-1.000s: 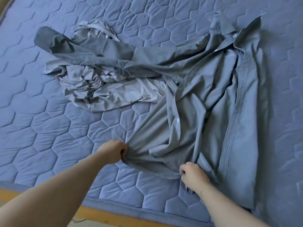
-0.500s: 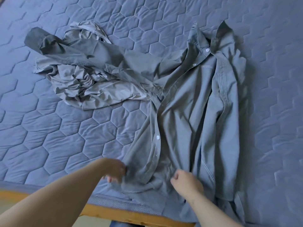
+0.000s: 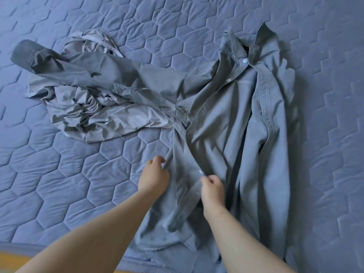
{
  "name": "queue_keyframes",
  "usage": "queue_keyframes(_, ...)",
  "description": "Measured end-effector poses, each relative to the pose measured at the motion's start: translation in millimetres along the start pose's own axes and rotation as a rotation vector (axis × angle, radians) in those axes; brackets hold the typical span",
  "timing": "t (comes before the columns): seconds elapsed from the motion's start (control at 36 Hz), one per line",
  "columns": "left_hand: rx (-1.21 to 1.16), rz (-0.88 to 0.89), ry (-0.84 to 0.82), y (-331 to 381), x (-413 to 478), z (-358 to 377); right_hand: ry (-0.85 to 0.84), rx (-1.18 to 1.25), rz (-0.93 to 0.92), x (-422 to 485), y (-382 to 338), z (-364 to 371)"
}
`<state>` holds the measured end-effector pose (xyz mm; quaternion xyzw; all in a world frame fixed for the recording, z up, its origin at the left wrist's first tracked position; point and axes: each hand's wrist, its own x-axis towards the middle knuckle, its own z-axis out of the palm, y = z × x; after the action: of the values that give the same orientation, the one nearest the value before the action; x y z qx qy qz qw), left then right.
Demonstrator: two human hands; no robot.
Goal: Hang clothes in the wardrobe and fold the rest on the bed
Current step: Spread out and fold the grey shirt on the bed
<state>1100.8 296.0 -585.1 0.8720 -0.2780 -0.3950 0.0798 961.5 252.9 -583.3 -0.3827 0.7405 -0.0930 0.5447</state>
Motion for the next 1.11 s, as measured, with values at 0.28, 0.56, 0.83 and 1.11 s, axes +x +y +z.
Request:
queue_keyframes(0.28, -0.054, -0.091, -0.121, 44, 14, 17, 0.489, 0.325, 0.266, 15, 25, -121)
queue_keyframes(0.56, -0.324, -0.272, 0.015, 40, 25, 25, 0.314, 0.2, 0.236, 23, 33, -101)
queue_keyframes(0.83, -0.177, -0.206, 0.505, -13, 41, -88, 0.254, 0.223, 0.208, 23, 34, -82)
queue_keyframes(1.11, 0.517, 0.563, -0.149, -41, -11, -24, 0.496, -0.427, -0.273, -17, 15, -44)
